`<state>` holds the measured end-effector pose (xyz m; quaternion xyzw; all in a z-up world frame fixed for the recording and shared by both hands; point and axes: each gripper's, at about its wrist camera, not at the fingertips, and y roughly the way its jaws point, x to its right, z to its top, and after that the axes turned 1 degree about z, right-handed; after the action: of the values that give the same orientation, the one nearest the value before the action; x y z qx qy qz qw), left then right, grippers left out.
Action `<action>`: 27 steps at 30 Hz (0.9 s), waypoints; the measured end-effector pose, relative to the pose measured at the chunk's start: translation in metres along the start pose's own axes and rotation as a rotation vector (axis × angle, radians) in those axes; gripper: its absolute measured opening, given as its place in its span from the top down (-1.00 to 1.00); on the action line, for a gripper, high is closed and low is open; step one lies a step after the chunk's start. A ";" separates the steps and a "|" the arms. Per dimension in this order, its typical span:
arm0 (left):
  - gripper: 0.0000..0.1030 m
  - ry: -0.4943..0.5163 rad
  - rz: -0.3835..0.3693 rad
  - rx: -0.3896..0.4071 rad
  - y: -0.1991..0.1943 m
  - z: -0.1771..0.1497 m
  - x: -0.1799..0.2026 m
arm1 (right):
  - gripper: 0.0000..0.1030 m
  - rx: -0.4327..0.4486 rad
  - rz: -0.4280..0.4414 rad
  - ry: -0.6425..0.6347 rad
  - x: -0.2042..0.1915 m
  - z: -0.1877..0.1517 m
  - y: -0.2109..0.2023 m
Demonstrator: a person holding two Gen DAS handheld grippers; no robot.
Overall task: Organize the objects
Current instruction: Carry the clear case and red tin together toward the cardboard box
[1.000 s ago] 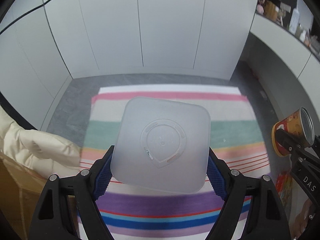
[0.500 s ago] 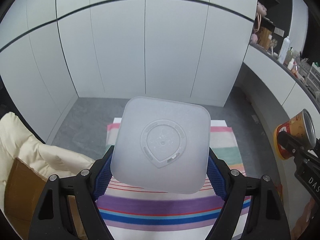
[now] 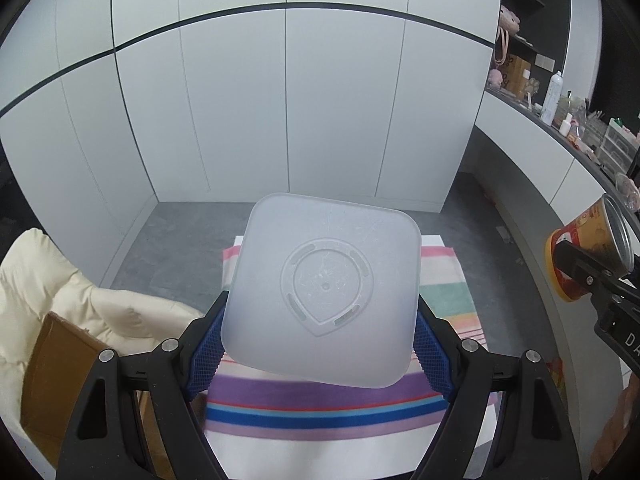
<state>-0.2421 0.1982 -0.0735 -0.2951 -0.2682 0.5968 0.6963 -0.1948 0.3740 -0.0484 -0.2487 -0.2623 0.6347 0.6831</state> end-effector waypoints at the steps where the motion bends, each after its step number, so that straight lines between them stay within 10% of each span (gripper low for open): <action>1: -0.61 0.002 0.011 -0.001 -0.003 -0.002 0.000 | -0.09 -0.002 0.002 0.001 0.000 -0.001 0.000; 27: -0.61 0.098 0.013 0.030 -0.133 -0.111 0.009 | -0.09 -0.114 0.003 0.157 0.026 -0.140 -0.078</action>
<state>-0.0709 0.1816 -0.0518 -0.3153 -0.2228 0.5903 0.7089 -0.0414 0.3933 -0.0984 -0.3368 -0.2433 0.5982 0.6852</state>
